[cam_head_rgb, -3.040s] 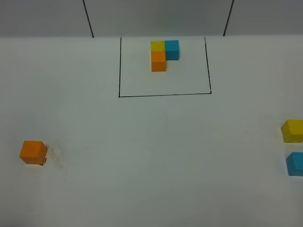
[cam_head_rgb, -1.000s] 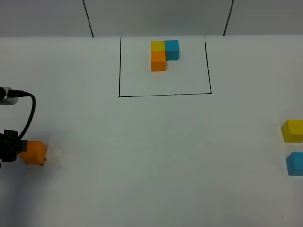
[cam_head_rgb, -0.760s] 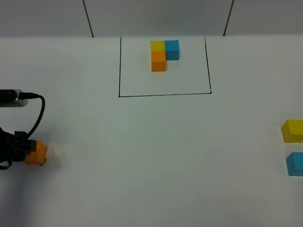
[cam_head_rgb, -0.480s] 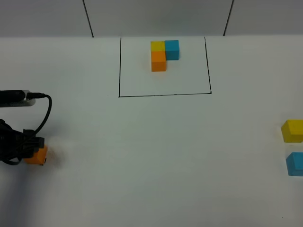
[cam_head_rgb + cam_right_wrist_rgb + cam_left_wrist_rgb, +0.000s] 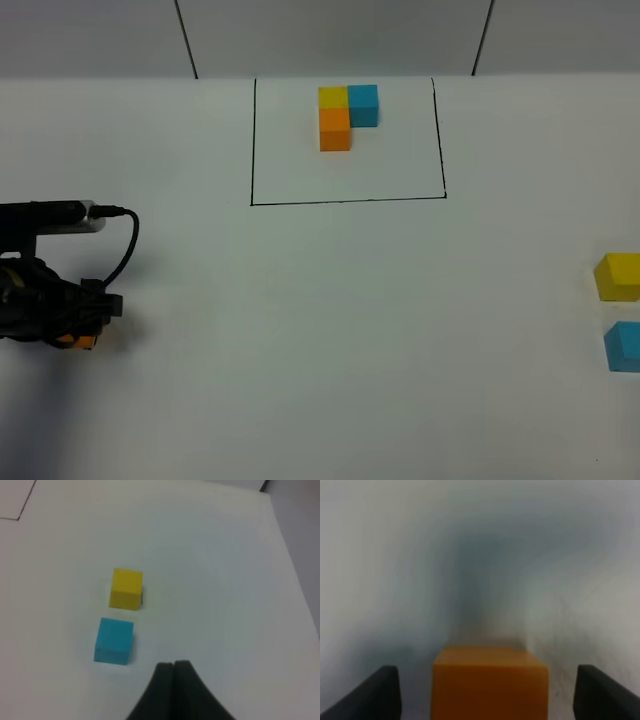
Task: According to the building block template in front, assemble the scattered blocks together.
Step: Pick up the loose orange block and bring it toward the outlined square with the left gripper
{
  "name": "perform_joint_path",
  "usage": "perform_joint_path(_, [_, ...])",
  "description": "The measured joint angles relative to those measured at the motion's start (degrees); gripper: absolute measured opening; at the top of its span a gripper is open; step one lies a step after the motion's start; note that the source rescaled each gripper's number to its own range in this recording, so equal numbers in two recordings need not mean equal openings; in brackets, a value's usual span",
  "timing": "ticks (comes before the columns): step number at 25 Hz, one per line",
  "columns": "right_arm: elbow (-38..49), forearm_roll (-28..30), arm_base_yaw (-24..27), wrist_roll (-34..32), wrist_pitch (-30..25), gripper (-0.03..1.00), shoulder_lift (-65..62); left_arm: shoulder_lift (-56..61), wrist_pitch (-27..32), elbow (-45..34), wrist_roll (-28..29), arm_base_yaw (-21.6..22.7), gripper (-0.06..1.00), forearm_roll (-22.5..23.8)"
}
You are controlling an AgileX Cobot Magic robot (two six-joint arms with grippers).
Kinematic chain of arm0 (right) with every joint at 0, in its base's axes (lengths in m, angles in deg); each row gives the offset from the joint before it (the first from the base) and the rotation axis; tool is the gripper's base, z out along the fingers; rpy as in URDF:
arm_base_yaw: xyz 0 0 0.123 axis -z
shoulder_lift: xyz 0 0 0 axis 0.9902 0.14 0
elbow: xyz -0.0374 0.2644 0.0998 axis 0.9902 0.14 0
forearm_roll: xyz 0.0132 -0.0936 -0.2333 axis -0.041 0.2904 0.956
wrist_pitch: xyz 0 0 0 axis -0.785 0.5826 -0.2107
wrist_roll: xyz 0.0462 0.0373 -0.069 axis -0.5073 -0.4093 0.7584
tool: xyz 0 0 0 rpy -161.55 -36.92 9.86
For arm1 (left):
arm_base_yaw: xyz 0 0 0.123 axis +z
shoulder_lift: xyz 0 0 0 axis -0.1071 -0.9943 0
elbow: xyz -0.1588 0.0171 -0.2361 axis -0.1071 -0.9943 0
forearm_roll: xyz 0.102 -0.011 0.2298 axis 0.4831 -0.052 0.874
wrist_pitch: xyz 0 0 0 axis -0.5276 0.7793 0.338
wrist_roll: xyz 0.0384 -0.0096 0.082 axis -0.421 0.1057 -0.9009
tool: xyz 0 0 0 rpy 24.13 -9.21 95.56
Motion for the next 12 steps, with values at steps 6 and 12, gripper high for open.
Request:
perform_joint_path(6, [0.0,0.0,0.0,0.0,0.0,0.00,0.0,-2.8,-0.7,0.0,0.1,0.0,0.96,-0.2])
perform_joint_path(12, [0.0,0.0,0.0,0.0,0.0,0.00,0.0,-4.1,-2.5,0.0,0.0,0.0,0.72,-0.1])
